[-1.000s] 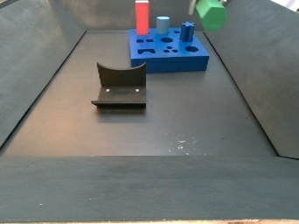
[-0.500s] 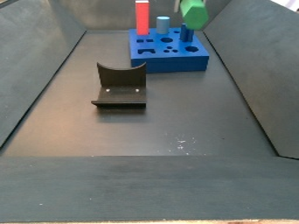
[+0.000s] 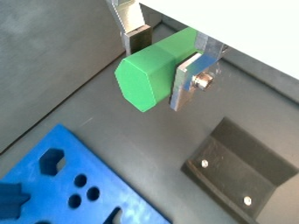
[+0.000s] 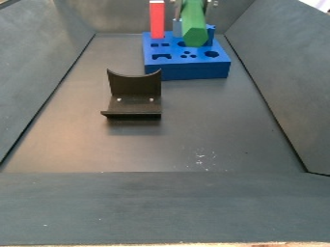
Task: Pick up the hexagon object. Move up. Place the hexagon object on the fixture. Regrasp the hexagon object. Move to above the board. Insert the hexagon object.
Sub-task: Place the hexagon object on the fixture.
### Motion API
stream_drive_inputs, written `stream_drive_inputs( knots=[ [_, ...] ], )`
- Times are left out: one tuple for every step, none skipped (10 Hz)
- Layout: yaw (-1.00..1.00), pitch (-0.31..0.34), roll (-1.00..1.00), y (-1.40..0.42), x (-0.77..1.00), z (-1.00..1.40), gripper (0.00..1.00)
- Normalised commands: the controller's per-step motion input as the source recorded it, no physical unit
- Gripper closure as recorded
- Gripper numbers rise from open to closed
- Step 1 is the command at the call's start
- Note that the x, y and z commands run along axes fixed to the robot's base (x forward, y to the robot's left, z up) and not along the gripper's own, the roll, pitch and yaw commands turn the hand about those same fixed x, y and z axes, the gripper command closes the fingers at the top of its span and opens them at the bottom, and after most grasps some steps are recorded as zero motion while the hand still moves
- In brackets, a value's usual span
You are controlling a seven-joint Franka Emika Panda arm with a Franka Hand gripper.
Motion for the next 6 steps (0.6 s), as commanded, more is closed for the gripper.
stream_drive_inputs(
  knots=[
    [-0.03,0.082,-1.00,0.10,1.00,-0.07,1.00],
    [-0.04,0.087,-1.00,0.09,1.00,-0.07,1.00],
    [-0.06,0.091,-1.00,0.09,1.00,-0.06,1.00],
    [-0.08,0.097,-1.00,0.08,1.00,-0.06,1.00],
    [-0.10,0.098,-1.00,0.08,1.00,-0.06,1.00],
    [-0.11,0.088,-0.91,0.08,1.00,-0.05,1.00]
  ],
)
